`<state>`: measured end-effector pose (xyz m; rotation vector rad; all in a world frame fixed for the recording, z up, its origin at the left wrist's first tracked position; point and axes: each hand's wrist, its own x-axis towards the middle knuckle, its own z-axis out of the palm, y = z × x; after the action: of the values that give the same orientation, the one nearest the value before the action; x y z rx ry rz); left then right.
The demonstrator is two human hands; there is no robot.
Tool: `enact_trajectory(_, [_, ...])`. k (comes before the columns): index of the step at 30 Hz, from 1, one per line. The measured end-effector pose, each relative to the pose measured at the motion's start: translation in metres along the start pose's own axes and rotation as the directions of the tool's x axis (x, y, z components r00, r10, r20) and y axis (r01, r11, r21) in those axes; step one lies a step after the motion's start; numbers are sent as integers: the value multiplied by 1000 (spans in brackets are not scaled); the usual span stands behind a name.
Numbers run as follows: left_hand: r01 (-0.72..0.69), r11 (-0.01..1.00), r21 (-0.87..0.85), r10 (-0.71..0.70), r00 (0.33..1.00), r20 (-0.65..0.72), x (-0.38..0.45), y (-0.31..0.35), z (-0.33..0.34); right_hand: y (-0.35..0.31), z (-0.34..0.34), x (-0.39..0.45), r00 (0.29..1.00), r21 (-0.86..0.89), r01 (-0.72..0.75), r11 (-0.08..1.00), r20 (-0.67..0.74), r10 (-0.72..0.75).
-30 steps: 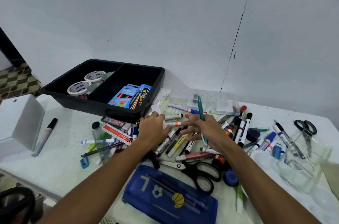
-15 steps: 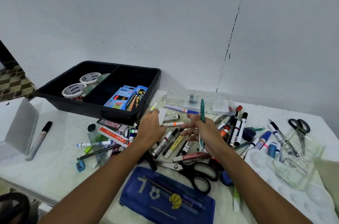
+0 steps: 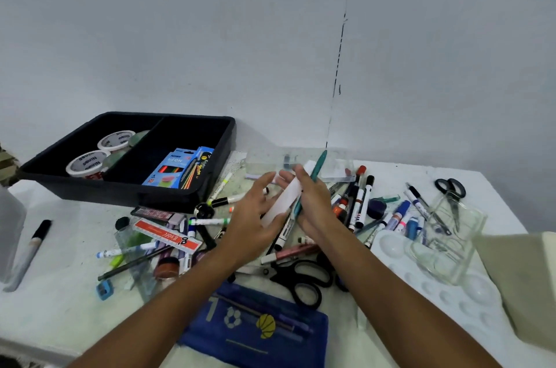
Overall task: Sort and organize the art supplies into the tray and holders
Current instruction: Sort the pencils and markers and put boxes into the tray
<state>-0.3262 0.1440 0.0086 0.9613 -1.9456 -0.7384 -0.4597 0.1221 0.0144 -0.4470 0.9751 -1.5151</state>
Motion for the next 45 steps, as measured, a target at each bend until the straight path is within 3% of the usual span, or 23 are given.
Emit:
enact_trajectory(8, [-46, 972, -229, 82, 985, 153, 16, 11, 42, -41, -33, -15, 1000, 30, -13, 999, 10, 13])
enact_trajectory(12, [-99, 990, -101, 106, 992, 71, 20, 8, 56, -56, -54, -17, 998, 20, 64, 998, -17, -64])
enact_trajectory(15, [-102, 993, 57, 102, 995, 7, 27, -1, 57, -68, -69, -20, 981, 19, 149, 989, -130, -146])
enact_trajectory(18, [-151, 976, 156, 123, 977, 176, 27, -16, 58, -80, -84, -25, 952, 19, 204, 979, -237, -193])
enact_trajectory(21, [-273, 930, 245, 146, 888, 436, 23, -30, 67, -86, -97, -28, 924, -20, 214, 977, -320, -209])
enact_trajectory(24, [-333, 883, 332, 128, 849, 512, 22, -37, 75, -88, -106, -29, 911, -9, 202, 979, -365, -192])
enact_trajectory(30, [-346, 812, 470, 43, 839, 543, 29, -38, 76, -89, -111, -32, 909, -88, 179, 980, -367, -199])
enact_trajectory(33, [-303, 830, 468, 30, 862, 506, 32, -40, 73, -88, -109, -33, 923, -114, 176, 978, -327, -204])
enact_trajectory(38, [-275, 891, 362, 134, 919, 370, 29, -46, 57, -88, -105, -34, 936, -158, 183, 970, -274, -221])
enact_trajectory(45, [-238, 871, 430, 67, 925, 375, 20, -68, 10, -81, -87, -32, 964, -98, 157, 983, -201, -174])
